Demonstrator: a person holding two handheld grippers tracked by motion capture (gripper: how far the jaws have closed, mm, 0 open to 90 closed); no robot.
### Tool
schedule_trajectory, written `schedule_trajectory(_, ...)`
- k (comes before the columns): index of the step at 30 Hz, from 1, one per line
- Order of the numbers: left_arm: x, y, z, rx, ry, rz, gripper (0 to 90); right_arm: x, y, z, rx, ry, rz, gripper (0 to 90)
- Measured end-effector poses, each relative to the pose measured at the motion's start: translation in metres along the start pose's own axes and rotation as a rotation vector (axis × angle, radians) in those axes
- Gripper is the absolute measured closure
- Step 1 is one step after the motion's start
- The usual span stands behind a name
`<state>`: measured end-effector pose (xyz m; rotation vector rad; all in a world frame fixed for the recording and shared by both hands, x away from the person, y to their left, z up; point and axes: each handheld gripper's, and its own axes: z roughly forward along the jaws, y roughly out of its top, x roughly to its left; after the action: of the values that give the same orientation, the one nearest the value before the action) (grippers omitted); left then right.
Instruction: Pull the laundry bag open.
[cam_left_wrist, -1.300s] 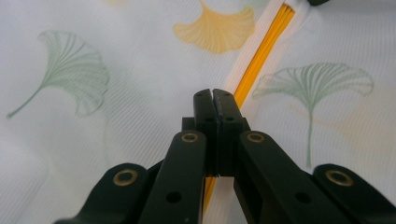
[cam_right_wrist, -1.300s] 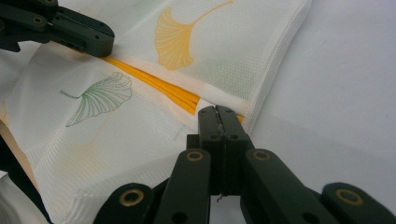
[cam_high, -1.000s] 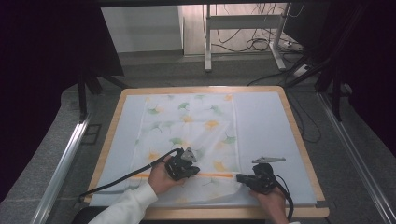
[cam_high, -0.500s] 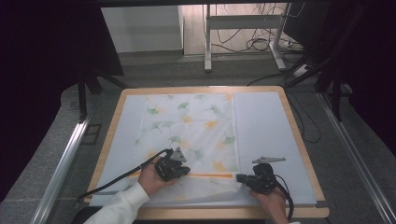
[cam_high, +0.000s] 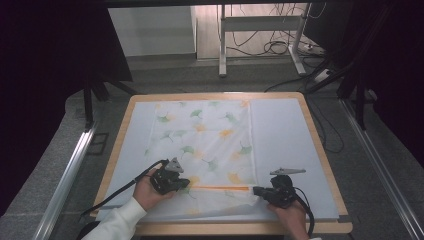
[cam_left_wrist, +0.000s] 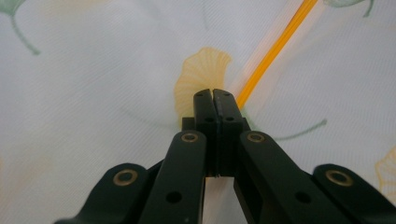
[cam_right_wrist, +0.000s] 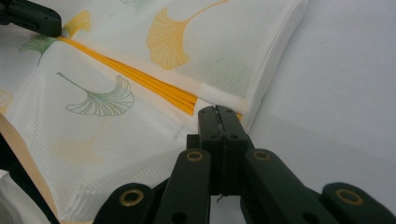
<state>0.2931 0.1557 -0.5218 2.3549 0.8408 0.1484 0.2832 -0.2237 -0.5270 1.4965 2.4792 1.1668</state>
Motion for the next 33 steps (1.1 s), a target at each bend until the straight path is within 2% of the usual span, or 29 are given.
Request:
schedule_trajectory(8,0.012,-0.017,-0.013,-0.005,0.009,-0.038,90.0,0.0,0.0,0.0,0.0,0.0,0.0,90.0)
schedule_trajectory(17,0.019,-0.039,-0.029,-0.01,0.058,-0.068,90.0,0.0,0.0,0.0,-0.003,0.001,0.001,90.0)
schedule_trajectory(22,0.024,-0.048,-0.036,-0.014,0.072,-0.086,90.0,0.001,0.0,0.0,-0.002,-0.001,0.001,90.0)
schedule_trajectory(33,0.045,-0.084,-0.062,-0.056,0.119,-0.166,90.0,0.001,0.0,0.0,-0.002,-0.004,0.001,90.0)
